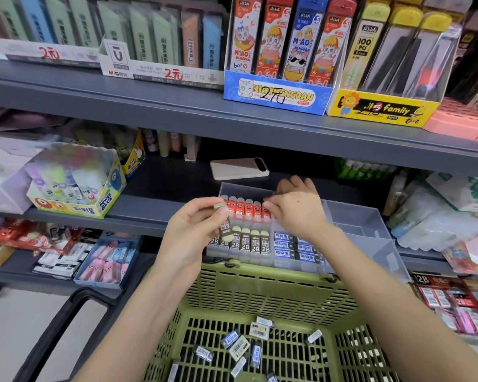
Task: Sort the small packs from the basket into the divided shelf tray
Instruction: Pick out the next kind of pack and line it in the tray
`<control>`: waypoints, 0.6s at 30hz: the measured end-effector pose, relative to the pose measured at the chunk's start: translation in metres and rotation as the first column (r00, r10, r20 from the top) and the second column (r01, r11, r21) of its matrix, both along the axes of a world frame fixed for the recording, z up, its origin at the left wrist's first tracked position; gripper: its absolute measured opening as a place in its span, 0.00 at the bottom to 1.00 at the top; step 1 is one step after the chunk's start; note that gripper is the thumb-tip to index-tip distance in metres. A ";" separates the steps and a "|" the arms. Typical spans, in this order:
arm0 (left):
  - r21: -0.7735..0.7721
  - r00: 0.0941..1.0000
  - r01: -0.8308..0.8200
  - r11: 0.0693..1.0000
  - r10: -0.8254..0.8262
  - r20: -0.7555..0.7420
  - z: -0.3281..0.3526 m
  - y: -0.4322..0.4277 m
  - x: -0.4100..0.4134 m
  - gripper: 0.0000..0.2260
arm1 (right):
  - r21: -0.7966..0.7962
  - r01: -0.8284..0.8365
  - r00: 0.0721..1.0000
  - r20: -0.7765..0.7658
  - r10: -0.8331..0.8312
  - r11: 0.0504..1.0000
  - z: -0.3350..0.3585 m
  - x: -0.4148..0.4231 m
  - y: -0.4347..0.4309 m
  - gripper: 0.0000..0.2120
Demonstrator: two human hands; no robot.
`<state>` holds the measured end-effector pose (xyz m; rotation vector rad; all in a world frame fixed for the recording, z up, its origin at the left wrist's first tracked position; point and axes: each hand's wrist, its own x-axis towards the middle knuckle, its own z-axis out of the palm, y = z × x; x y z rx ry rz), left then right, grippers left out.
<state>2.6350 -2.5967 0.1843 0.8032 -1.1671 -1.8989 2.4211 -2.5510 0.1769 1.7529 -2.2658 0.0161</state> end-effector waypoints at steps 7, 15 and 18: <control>0.053 0.997 -0.047 0.997 0.050 -0.053 -0.001 -0.001 0.003 0.12 | -0.263 -0.027 0.424 0.871 0.249 0.964 0.020 0.064 0.033 0.07; -0.191 0.979 -0.095 0.977 0.126 0.158 -0.013 -0.001 0.016 0.07 | -0.242 0.257 -0.067 0.961 0.267 0.936 0.020 0.082 0.023 0.06; -0.459 0.891 -0.025 0.888 0.228 0.393 -0.020 -0.001 0.025 0.06 | -0.148 0.314 -0.082 0.980 0.183 0.938 0.020 0.073 0.008 0.09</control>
